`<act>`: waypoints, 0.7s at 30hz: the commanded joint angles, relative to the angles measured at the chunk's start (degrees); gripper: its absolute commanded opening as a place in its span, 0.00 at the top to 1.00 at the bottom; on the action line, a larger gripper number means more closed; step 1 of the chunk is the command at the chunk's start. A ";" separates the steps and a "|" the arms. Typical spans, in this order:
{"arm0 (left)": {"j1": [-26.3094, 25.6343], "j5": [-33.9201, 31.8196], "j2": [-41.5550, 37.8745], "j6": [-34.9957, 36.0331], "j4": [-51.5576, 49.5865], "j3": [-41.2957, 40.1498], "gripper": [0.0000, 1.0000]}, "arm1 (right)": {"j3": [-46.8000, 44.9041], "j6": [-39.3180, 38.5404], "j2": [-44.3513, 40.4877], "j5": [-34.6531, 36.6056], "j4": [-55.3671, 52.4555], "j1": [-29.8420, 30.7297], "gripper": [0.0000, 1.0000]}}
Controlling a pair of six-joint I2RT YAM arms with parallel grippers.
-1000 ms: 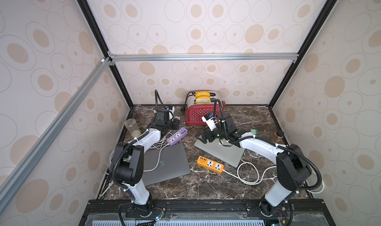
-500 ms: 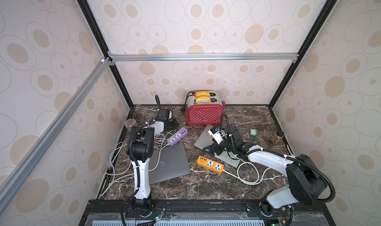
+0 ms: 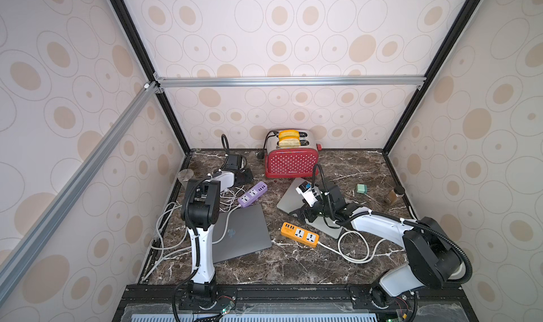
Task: Unplug the laptop charger
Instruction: Place the plug at the center of the board.
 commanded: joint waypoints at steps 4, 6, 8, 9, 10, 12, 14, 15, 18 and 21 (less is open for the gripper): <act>0.10 -2.92 -1.12 1.44 -3.21 -0.07 0.54 | 1.30 0.14 0.68 -1.36 0.88 0.35 0.00; 0.10 -3.60 -1.63 1.63 -3.45 -0.07 0.54 | 1.18 0.15 0.38 -1.20 0.66 0.41 0.00; 0.05 -4.34 -2.26 2.01 -3.70 -0.07 0.54 | 1.18 0.17 0.29 -1.25 0.34 0.37 0.00; 0.10 -4.55 -2.61 2.23 -3.63 -0.20 0.54 | 1.18 0.12 0.19 -1.17 0.29 0.33 0.00; 0.07 -4.69 -3.03 2.40 -3.46 -0.44 0.54 | 1.18 0.19 0.16 -1.17 0.20 0.39 0.00; 0.10 -4.45 -4.22 2.68 -2.47 -1.16 0.54 | 1.10 0.27 0.02 -1.17 0.10 0.35 0.00; 0.09 -3.93 -5.43 2.86 -1.26 -1.93 0.54 | 1.05 0.36 0.27 -1.17 0.11 0.38 0.00; 0.06 -3.85 -5.97 2.93 -0.80 -2.21 0.54 | 1.13 0.44 0.35 -1.34 0.19 0.39 0.00; 0.08 -3.42 -6.33 3.52 -0.84 -1.60 0.54 | 0.94 0.64 0.57 -1.66 0.38 0.40 0.00; 0.06 -2.85 -6.17 3.65 -0.73 -0.70 0.54 | 1.04 0.81 0.72 -1.80 0.38 0.40 0.00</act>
